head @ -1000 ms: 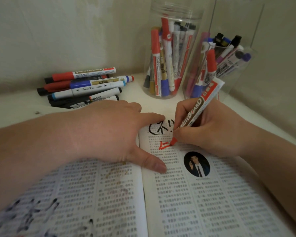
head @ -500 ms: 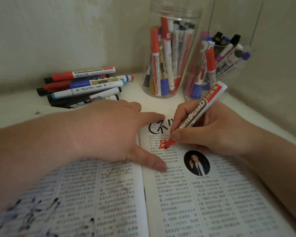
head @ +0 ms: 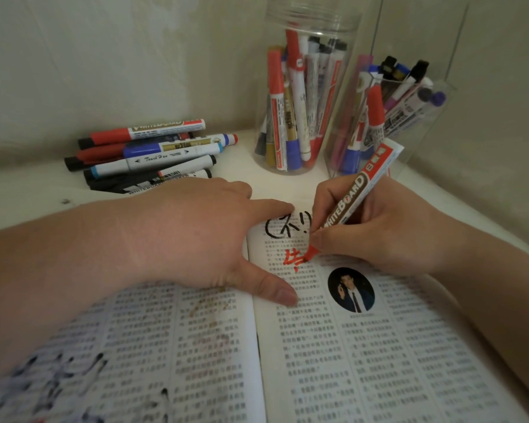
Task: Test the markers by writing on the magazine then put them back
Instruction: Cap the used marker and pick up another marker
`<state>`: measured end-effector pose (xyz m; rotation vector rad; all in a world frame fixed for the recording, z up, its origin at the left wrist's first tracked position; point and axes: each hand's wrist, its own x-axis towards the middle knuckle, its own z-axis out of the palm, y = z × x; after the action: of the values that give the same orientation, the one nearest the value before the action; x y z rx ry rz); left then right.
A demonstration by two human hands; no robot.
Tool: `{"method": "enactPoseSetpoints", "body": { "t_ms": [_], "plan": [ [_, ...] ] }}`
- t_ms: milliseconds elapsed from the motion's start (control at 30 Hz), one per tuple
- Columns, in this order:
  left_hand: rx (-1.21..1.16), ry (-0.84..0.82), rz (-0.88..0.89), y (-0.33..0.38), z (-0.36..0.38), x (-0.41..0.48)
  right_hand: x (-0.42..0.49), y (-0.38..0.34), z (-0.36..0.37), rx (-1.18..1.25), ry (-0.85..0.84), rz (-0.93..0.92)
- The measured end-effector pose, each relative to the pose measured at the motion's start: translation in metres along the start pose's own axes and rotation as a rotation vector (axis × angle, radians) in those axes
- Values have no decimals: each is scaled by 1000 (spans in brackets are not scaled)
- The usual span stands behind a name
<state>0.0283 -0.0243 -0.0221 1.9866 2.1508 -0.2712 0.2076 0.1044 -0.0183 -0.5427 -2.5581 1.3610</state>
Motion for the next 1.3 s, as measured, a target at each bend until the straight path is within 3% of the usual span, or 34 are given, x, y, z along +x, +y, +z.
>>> {"method": "enactPoseSetpoints", "body": {
  "t_ms": [167, 867, 1167, 1300],
  "plan": [
    [2, -6, -5, 0, 0, 0, -1, 1, -1, 74, -88, -10],
    [1, 10, -15, 2, 0, -2, 0, 22, -26, 187, 56, 42],
    [-38, 223, 99, 6, -4, -3, -3, 17, -27, 200, -26, 9],
    [-81, 225, 135, 10, -1, -2, -5, 15, -25, 187, -35, 10]
  ]
}}
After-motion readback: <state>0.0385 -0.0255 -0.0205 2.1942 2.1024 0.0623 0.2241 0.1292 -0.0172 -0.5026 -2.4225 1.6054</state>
